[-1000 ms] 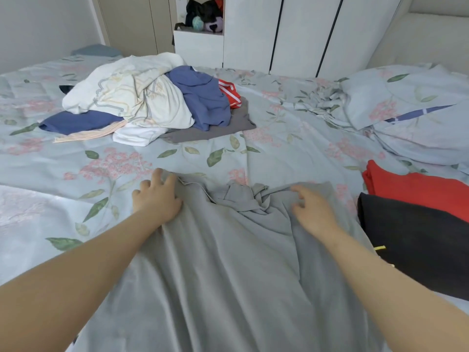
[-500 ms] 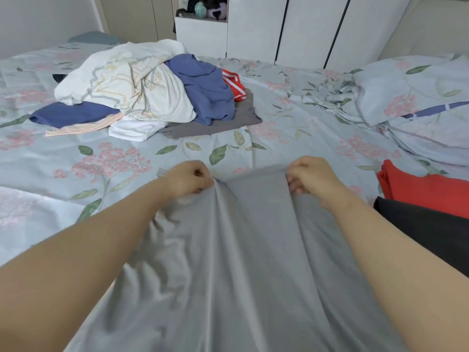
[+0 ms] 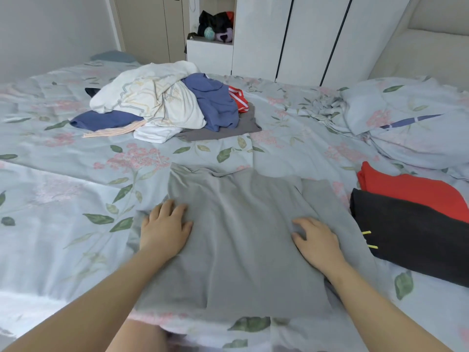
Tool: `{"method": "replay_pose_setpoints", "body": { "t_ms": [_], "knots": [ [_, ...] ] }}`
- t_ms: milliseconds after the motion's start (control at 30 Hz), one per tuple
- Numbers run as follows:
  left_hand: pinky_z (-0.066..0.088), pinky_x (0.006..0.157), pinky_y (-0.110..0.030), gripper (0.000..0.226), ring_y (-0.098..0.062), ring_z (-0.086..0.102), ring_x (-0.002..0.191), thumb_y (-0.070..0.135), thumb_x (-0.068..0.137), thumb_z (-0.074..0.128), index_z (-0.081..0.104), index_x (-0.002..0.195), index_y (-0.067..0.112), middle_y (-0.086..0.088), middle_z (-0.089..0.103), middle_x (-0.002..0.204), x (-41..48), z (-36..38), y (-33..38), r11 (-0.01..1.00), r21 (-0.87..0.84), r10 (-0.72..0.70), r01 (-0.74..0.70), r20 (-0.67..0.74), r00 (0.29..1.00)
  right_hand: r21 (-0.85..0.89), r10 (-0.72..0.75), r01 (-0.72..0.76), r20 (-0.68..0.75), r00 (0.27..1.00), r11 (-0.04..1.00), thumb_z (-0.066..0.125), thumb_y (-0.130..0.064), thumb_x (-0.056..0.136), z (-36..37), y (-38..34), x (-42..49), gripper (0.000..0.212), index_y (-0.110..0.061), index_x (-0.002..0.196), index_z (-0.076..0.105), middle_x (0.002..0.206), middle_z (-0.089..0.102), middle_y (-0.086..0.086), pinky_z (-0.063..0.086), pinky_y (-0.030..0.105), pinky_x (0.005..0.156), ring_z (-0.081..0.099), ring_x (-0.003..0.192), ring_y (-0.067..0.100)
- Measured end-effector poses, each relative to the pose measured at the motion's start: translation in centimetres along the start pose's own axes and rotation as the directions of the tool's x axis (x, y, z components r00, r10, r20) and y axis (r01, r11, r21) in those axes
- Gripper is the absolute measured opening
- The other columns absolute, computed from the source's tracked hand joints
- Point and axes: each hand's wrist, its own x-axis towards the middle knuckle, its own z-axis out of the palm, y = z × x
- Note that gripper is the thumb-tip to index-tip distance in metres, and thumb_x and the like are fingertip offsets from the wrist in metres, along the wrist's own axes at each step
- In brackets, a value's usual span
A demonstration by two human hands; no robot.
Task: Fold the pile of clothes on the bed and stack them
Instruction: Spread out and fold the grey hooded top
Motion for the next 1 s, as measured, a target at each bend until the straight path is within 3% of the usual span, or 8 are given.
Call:
{"method": "replay_pose_setpoints", "body": {
  "t_ms": [167,333,500,600,733,867,933,1000],
  "knots": [
    [0.029,0.107,-0.042,0.046,-0.031,0.031,0.133,0.042,0.096,0.043,0.039,0.139,0.027,-0.003,0.028,0.15,-5.4,-1.0,-1.2,0.995,-0.028,-0.101,0.101,-0.024,0.995,-0.046,0.043,-0.052,-0.176,0.983,0.998,0.057,-0.025,0.09,-0.2,1.8,-4.9,0.027,-0.02,0.115,0.064,0.123,0.062,0.001,0.033,0.034,0.099,0.051,0.117,0.025],
    [0.036,0.099,-0.04,0.05,-0.033,0.041,0.122,0.022,0.091,0.055,0.042,0.138,0.019,-0.009,0.038,0.141,-9.0,-1.6,-1.5,0.959,-0.233,-0.192,0.161,-0.116,0.974,-0.116,0.142,-0.186,-0.311,0.94,0.976,0.056,-0.024,0.089,-0.8,3.4,-8.1,0.025,-0.02,0.113,0.064,0.128,0.054,0.001,0.025,0.035,0.1,0.04,0.124,0.025],
    [0.041,0.087,-0.036,0.044,-0.031,0.054,0.109,0.005,0.091,0.051,0.046,0.135,0.009,-0.013,0.055,0.127,-10.8,-2.1,-2.1,0.773,-0.622,-0.308,0.126,-0.193,0.932,0.027,0.344,-0.354,-0.321,0.883,0.935,0.057,-0.021,0.087,-1.7,4.3,-9.8,0.046,-0.015,0.132,0.049,0.138,0.044,0.013,0.028,0.044,0.101,0.038,0.123,0.037],
    [0.044,0.085,-0.037,0.043,-0.031,0.055,0.107,0.011,0.094,0.049,0.043,0.136,0.008,-0.011,0.06,0.121,-11.2,-2.6,-2.2,0.607,-0.765,-0.439,0.214,-0.098,0.893,0.078,0.406,-0.403,-0.319,0.857,0.912,0.056,-0.024,0.088,-2.1,4.4,-10.5,0.051,-0.013,0.136,0.043,0.131,0.049,0.019,0.032,0.045,0.097,0.039,0.121,0.039],
    [0.046,0.085,-0.041,0.058,-0.033,0.055,0.105,0.034,0.088,0.064,0.04,0.131,0.005,-0.013,0.057,0.118,-11.2,-2.7,-2.4,0.647,-0.671,-0.448,0.362,0.05,0.893,0.12,0.452,-0.436,-0.223,0.864,0.892,0.053,-0.031,0.089,-2.3,4.5,-10.5,0.053,-0.016,0.138,0.038,0.135,0.046,0.016,0.03,0.043,0.097,0.033,0.124,0.037],
    [0.044,0.076,-0.037,0.045,-0.029,0.053,0.09,0.035,0.087,0.065,0.047,0.117,0.007,-0.007,0.056,0.101,-11.2,-3.1,-2.2,0.691,-0.627,-0.389,0.359,0.095,0.916,0.149,0.454,-0.429,-0.284,0.844,0.891,0.06,-0.031,0.085,-2.3,4.3,-10.5,0.052,-0.015,0.133,0.046,0.127,0.051,0.017,0.031,0.043,0.095,0.037,0.12,0.037],
    [0.039,0.067,-0.033,0.028,-0.026,0.052,0.079,0.032,0.089,0.062,0.055,0.1,0.008,-0.005,0.057,0.086,-11.1,-3.1,-2.1,0.729,-0.607,-0.34,0.316,0.08,0.937,0.167,0.447,-0.415,-0.348,0.824,0.894,0.061,-0.029,0.085,-2.4,4.2,-10.5,0.05,-0.013,0.131,0.05,0.12,0.055,0.018,0.031,0.043,0.095,0.04,0.117,0.038],
    [0.034,0.06,-0.032,0.026,-0.025,0.048,0.067,0.028,0.092,0.057,0.053,0.079,0.006,-0.007,0.052,0.07,-11.0,-3.0,-2.3,0.748,-0.592,-0.319,0.3,0.075,0.945,0.177,0.431,-0.393,-0.376,0.82,0.903,0.058,-0.028,0.088,-2.5,4.3,-10.2,0.039,-0.012,0.124,0.056,0.11,0.06,0.018,0.031,0.043,0.093,0.043,0.113,0.038]
  ]
}}
